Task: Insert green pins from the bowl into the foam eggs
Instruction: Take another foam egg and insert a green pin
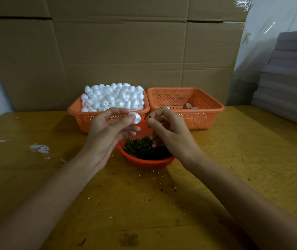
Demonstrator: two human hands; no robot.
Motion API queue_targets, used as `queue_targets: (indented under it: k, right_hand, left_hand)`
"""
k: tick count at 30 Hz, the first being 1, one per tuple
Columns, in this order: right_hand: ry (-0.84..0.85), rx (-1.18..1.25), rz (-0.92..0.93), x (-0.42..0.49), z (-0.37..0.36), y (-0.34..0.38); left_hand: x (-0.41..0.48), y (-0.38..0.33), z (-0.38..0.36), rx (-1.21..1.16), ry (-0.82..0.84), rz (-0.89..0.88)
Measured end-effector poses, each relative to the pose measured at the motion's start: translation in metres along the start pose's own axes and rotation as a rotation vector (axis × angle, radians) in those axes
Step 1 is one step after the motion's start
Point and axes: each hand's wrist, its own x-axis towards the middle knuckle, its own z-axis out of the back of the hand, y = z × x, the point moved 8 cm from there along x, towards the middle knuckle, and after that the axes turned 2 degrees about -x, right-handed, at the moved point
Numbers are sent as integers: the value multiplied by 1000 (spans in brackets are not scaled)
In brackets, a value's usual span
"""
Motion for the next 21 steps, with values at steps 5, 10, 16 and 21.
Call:
queue_targets:
  k: [5,10,16,21]
  right_hand:
    - [6,-33,41,0,-2,1]
    - [-45,-88,96,-1,1,5]
    - [-71,-103,151,-3,3,7]
    - [-82,-135,195,-4,4,11]
  left_hand:
    - [-1,0,-1,-8,-2,4]
    - [-1,0,-2,-21,7,9]
    - [0,-1,-3,-17,26,5]
    - [-1,-2,-2,-16,1,-18]
